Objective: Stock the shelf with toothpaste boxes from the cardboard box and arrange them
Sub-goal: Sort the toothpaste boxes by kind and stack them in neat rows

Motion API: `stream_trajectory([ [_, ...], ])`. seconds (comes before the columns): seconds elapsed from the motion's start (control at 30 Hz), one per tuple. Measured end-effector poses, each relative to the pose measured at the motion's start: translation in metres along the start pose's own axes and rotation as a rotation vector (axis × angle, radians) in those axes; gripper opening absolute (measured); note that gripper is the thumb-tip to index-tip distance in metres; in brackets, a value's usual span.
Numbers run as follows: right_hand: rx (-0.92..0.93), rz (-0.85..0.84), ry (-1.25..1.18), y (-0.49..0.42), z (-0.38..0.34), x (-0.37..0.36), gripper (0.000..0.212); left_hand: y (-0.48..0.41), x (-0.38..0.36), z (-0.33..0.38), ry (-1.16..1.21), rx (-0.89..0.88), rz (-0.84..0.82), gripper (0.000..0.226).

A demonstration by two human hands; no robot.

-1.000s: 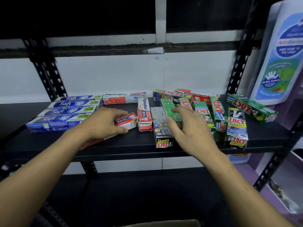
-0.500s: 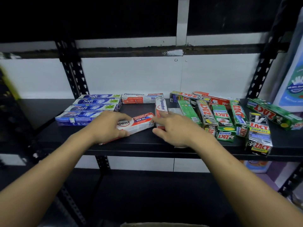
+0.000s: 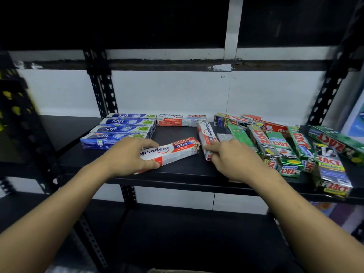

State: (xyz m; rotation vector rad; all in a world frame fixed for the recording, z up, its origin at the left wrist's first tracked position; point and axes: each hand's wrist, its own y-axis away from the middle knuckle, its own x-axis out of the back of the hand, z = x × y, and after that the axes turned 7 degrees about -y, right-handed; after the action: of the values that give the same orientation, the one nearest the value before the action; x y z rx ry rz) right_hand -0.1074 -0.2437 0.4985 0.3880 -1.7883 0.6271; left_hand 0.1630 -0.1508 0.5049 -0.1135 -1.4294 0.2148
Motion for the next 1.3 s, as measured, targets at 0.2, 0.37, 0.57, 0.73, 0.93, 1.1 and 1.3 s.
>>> stream_trajectory([
  [0.2, 0.042, 0.015, 0.053, -0.014, -0.015, 0.008, 0.041, 0.012, 0.001, -0.009, -0.009, 0.026, 0.046, 0.064],
  [0.37, 0.216, -0.067, -0.043, -0.043, -0.021, 0.012, 0.072, 0.014, 0.004, -0.009, -0.06, -0.103, 0.259, 0.057],
  [0.57, 0.245, -0.185, -0.147, -0.071, -0.025, 0.004, 0.08, 0.019, 0.021, -0.007, -0.208, -0.268, 0.462, 0.051],
  [0.73, 0.306, -0.118, -0.333, -0.077, -0.027, 0.0, 0.073, 0.015, 0.033, -0.014, -0.201, -0.256, 0.483, 0.053],
  [0.93, 0.319, -0.036, -0.303, -0.092, -0.032, -0.008, 0.066, -0.002, 0.044, -0.01, -0.219, -0.28, 0.493, 0.052],
  [1.1, 0.309, 0.13, -0.414, -0.111, -0.035, -0.003, 0.051, -0.02, 0.041, -0.012, -0.136, -0.226, 0.696, 0.057],
  [1.3, 0.269, 0.025, -0.38, -0.14, -0.032, -0.011, 0.049, -0.041, 0.014, -0.016, -0.017, -0.096, 0.747, 0.067],
])
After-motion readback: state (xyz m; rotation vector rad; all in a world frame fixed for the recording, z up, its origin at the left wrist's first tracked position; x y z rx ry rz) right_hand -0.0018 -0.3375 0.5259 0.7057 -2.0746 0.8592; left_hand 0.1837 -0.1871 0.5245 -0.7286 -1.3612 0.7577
